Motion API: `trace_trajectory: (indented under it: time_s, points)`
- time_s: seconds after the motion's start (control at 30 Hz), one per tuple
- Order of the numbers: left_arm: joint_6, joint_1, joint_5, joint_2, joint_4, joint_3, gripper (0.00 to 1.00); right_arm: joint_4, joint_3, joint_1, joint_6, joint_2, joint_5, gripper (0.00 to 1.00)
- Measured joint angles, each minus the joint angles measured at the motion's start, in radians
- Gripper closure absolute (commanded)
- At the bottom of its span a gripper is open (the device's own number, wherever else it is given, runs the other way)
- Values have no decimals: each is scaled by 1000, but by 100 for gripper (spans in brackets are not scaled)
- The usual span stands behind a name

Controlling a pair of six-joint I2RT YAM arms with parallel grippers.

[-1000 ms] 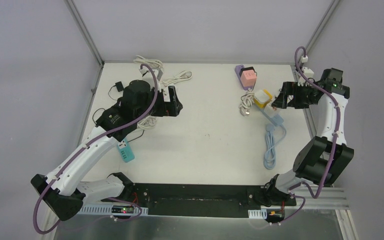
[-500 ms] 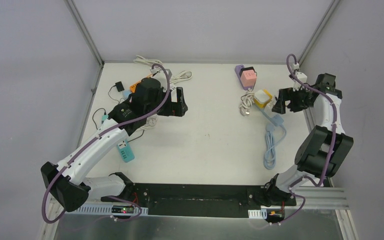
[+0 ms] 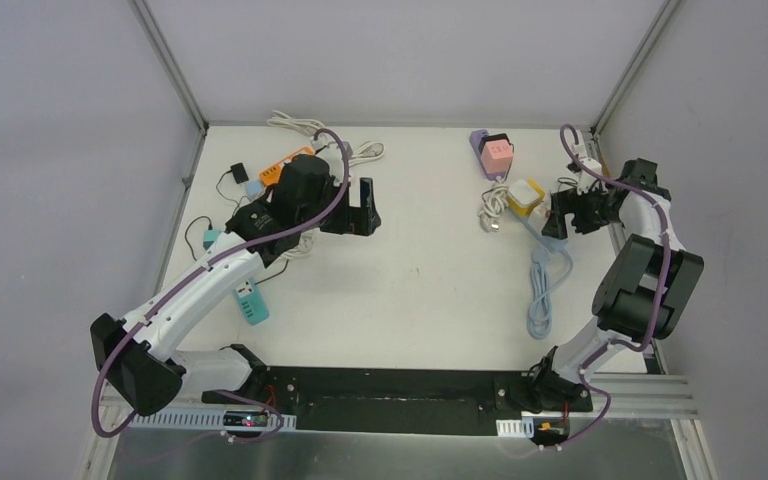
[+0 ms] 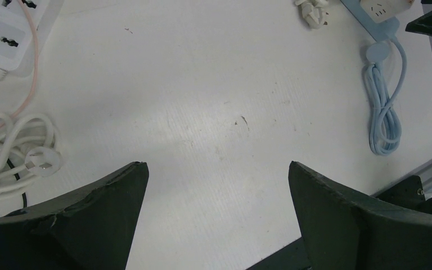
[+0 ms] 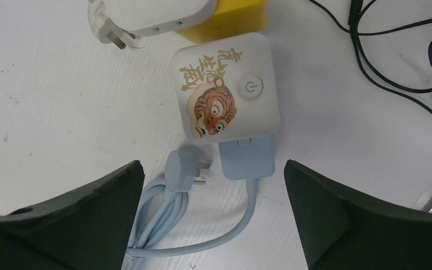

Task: Pull the plug off the socket
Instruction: Move the socket to the center of the board.

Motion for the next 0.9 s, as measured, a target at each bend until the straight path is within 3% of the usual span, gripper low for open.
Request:
trace_trajectory:
  time_s: [0.4,0.9]
  points:
    - [-3,0,-5,-119,10,-81,1,125,-40,2,-3,37,2,1]
    - [-3,0,-5,-125,19,-91,1,195,-74,53,-91,69,36,2]
